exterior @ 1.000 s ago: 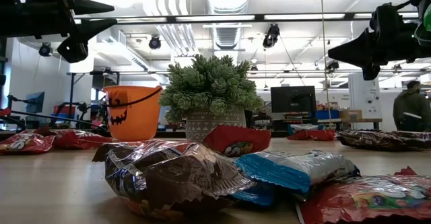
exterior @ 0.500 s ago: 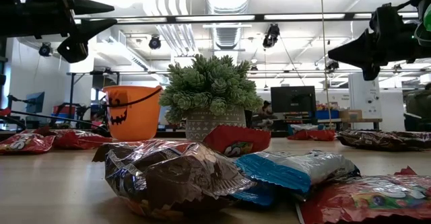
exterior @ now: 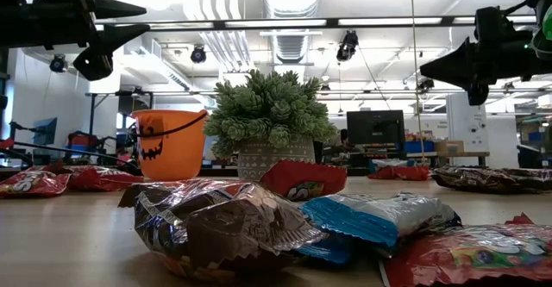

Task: Organize candy in baskets
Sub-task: Put the white chocolate bar into the black bucket

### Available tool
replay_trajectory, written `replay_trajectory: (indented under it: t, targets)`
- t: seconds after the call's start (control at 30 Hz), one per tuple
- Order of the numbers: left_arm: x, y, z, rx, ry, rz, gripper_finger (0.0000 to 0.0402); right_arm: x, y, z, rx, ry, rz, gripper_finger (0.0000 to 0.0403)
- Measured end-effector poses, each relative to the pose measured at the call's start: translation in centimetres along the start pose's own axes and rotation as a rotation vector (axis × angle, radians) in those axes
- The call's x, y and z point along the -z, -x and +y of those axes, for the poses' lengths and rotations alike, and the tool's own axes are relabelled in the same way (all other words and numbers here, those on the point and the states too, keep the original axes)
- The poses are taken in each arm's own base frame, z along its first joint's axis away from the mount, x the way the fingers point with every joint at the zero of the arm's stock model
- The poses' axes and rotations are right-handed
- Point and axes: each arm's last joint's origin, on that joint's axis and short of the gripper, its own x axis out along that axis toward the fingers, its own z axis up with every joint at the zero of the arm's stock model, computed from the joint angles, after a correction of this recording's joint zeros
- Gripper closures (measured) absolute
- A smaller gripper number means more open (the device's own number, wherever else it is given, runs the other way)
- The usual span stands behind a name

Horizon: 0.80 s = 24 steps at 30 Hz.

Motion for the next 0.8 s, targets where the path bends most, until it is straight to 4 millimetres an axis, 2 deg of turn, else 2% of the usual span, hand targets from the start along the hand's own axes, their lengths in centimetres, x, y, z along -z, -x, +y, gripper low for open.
replay_trajectory:
  t: [0.47,0.8]
  targets:
    - [0.0,0.0,0.0,0.0,0.0,0.001,0.029,-0.59,-0.02,0.19,-0.018,0.005,-0.057,0.0374]
    - [0.0,0.0,0.0,0.001,0.0,0.001,0.029,-0.7,-0.05,0.2,-0.015,-0.09,-0.069,0.0374]
